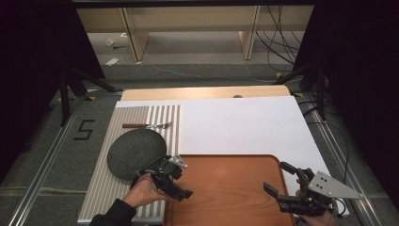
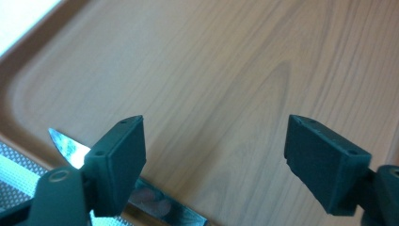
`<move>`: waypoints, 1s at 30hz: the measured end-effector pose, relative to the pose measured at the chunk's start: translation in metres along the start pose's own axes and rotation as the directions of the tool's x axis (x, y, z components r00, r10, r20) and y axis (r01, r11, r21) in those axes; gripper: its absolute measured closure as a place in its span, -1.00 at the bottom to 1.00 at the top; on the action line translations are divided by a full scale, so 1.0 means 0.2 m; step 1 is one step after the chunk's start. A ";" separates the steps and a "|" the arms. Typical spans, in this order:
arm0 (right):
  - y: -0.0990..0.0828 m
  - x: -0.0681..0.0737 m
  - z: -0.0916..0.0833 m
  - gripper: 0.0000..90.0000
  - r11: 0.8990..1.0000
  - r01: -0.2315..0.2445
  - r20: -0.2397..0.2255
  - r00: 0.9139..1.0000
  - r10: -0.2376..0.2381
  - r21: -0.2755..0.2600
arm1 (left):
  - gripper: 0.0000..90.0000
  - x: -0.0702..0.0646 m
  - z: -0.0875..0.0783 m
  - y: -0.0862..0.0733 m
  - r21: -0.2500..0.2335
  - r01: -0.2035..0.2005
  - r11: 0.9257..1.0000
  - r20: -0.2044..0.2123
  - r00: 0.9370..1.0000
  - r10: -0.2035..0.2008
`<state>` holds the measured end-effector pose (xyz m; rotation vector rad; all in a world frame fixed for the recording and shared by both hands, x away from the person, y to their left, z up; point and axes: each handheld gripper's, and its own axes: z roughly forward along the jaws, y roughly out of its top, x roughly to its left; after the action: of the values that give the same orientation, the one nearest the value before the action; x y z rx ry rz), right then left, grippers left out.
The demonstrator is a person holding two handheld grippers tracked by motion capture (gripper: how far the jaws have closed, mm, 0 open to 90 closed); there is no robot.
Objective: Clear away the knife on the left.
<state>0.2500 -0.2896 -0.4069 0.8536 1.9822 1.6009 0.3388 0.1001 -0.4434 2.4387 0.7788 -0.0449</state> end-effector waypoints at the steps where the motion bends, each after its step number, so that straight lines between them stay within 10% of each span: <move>1: 0.00 0.00 0.00 -0.65 1.000 0.000 0.000 1.000 0.000 0.000 | -0.55 0.00 0.00 0.00 0.000 0.000 1.000 0.000 1.000 0.000; 17: 0.00 0.00 0.00 -0.65 1.000 0.000 0.000 1.000 0.000 0.000 | -0.61 -0.01 -0.06 0.01 -0.148 -0.015 0.989 -0.019 1.000 0.013; 30: 0.00 0.00 0.00 -0.65 1.000 -0.003 0.000 1.000 0.003 -0.002 | -0.64 -0.03 -0.12 -0.01 -0.293 -0.046 0.955 -0.031 0.999 0.039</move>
<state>0.2497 -0.2896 -0.4068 0.8557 1.9800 1.6042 0.3286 0.1108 -0.4231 2.1755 0.6897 0.1113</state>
